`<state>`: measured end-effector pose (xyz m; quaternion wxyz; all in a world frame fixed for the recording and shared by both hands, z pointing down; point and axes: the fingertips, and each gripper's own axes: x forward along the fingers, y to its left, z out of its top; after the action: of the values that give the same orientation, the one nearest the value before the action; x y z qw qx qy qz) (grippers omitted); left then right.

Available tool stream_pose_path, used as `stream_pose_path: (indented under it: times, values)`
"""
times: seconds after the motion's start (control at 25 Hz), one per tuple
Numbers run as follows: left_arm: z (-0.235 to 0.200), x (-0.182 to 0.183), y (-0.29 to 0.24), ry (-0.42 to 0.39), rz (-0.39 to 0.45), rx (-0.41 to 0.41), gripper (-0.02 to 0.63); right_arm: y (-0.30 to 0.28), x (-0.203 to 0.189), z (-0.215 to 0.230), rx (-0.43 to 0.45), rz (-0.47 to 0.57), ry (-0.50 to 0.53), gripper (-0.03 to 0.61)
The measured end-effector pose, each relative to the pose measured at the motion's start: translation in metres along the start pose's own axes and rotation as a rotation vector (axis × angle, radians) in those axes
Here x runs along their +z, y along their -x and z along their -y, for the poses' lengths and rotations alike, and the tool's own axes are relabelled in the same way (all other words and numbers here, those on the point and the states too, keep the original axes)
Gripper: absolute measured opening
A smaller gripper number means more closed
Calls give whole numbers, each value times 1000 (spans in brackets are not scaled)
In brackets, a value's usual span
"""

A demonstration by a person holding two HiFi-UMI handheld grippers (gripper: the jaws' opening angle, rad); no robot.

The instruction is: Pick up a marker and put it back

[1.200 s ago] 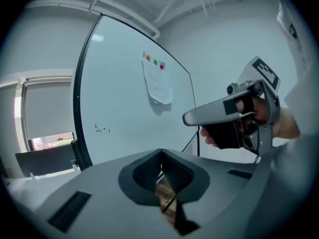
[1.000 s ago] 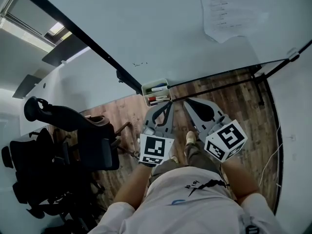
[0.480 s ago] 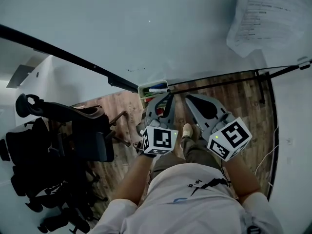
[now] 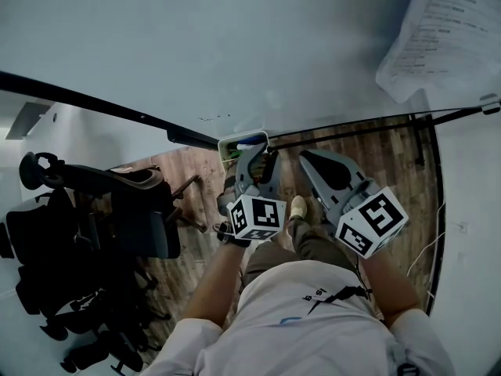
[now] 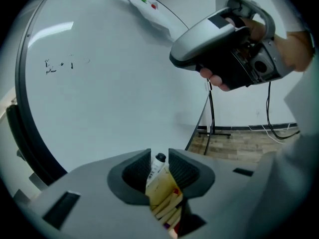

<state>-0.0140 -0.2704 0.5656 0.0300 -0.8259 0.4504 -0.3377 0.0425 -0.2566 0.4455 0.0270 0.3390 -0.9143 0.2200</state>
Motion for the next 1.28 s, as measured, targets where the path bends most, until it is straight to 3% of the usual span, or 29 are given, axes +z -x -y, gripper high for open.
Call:
stream_pose_path:
  times: [0.6, 0.92, 1.28]
  values:
    - [-21, 5, 9, 38, 31, 48, 81, -6, 8, -3, 2, 6, 4, 14]
    - [-41, 22, 41, 119, 129, 80, 78, -13, 14, -16, 12, 12, 17, 14]
    - [-70, 56, 94, 265, 282, 75, 77, -19, 29, -45, 22, 40, 50, 14]
